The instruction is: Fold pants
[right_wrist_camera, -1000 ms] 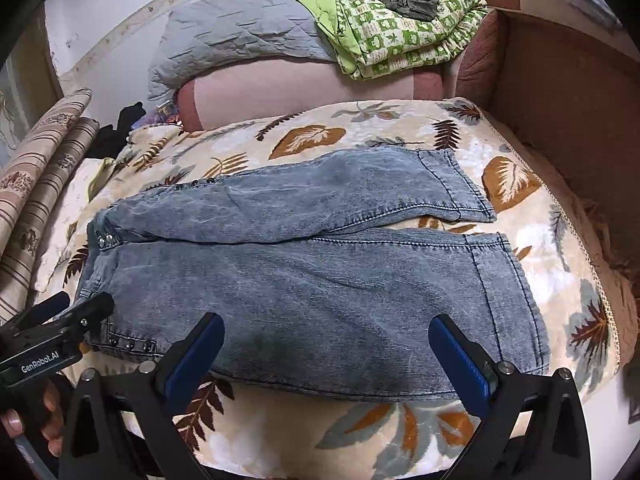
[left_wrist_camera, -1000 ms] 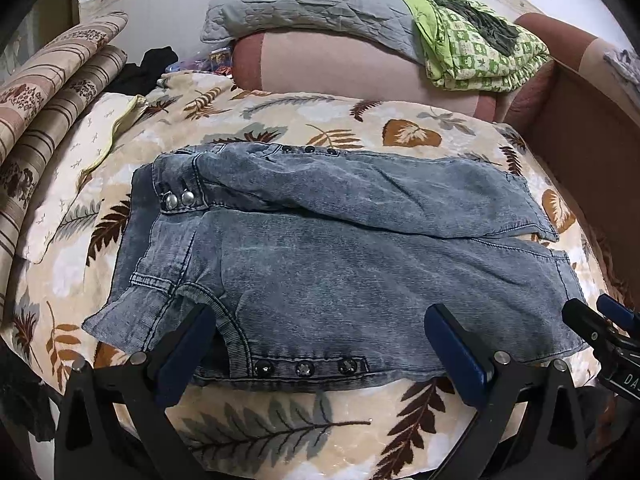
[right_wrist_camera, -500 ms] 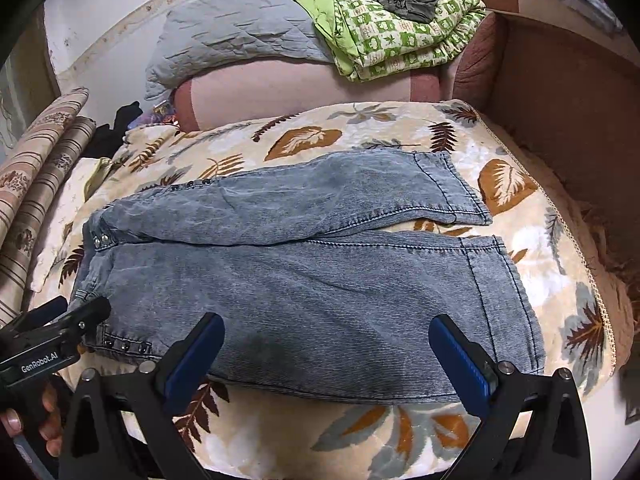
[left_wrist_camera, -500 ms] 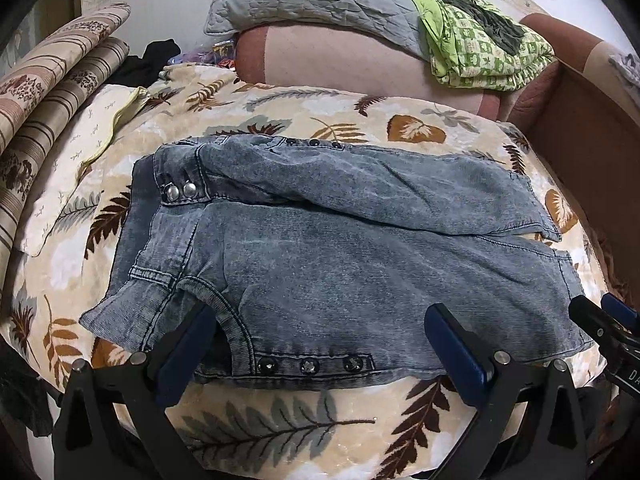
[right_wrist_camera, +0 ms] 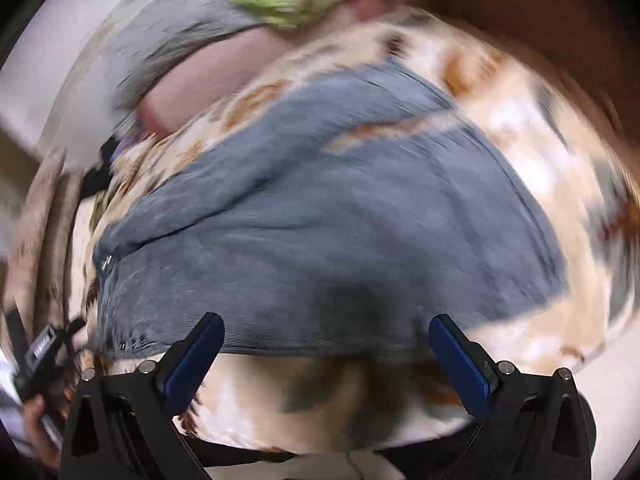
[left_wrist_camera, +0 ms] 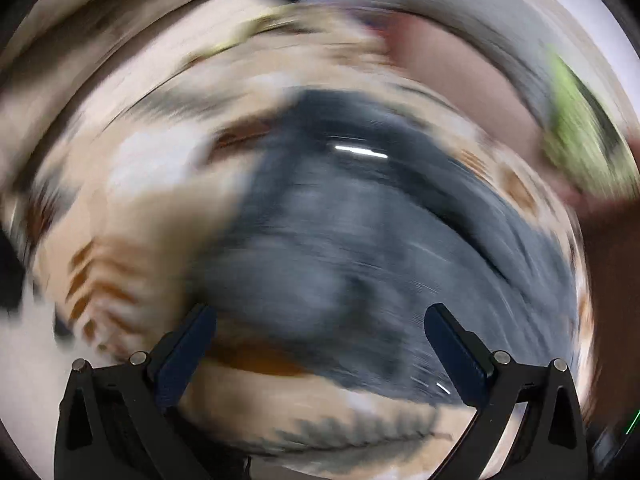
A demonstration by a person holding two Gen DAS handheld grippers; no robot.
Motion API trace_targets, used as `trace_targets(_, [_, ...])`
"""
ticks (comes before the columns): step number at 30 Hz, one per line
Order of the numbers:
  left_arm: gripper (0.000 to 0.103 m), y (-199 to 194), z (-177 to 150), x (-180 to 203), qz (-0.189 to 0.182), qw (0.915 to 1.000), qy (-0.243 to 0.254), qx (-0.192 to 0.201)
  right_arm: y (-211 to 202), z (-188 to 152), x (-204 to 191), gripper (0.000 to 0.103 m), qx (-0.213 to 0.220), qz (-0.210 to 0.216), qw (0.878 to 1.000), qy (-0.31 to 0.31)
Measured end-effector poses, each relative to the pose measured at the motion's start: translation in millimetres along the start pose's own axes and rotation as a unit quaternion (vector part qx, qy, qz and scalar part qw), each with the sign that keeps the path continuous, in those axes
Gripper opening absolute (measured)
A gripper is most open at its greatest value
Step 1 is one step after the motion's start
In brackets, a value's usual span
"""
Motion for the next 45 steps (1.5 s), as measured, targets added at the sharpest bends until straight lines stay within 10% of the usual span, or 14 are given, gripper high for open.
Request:
trace_targets(3, [0.103, 4, 13, -43, -0.011, 0.996, -0.088, -0.008, -8, -2, 54, 0.103, -0.002, 0.018, 0.996, 0.087])
trace_targets(10, [0.098, 23, 11, -31, -0.056, 0.9919, -0.108, -0.038, -15, 0, 119, 0.103, 0.001, 0.104, 0.966, 0.235])
trace_targets(13, [0.074, 25, 10, -32, -0.018, 0.994, -0.102, -0.034, -14, 0, 128, 0.103, 0.003, 0.125, 0.959, 0.255])
trace_targets(17, [0.007, 13, 17, -33, -0.016, 0.9962, -0.085, -0.017, -18, 7, 138, 0.096, 0.024, 0.124, 0.954, 0.273])
trace_targets(23, [0.006, 13, 22, -23, -0.008, 0.9985, -0.053, -0.008, -15, 21, 138, 0.079, 0.02, 0.095, 0.96, 0.262])
trace_targets(25, [0.005, 13, 24, -19, -0.003, 0.9991, -0.043, -0.004, -13, 27, 135, 0.051, 0.01, 0.071, 0.968, 0.242])
trace_targets(26, [0.005, 11, 24, -17, 0.001, 0.9994, -0.035, 0.003, -12, 29, 132, 0.015, 0.005, 0.068, 0.971, 0.228])
trace_targets(34, [0.005, -48, 31, -9, 0.043, 0.9927, 0.022, 0.111, -60, 56, 88, 0.016, 0.054, -0.031, 0.995, 0.076])
trace_targets(40, [0.011, -1, 2, -39, 0.088, 0.9956, 0.017, 0.028, -7, 34, 129, 0.051, -0.021, -0.084, 0.993, 0.077])
trace_targets(45, [0.06, -53, 25, -18, 0.075, 0.9891, 0.032, 0.123, -56, 61, 108, 0.069, 0.056, -0.098, 0.992, 0.056])
Point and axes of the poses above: each gripper's, at about its wrist camera, not at the fingertips, and y roughly the way its jaws point, x to its right, z to its top, the point moved 6 cm from there along y, roughly the way its jaws point, and after that the axes turned 6 degrees about -x, right-handed, at the moved point
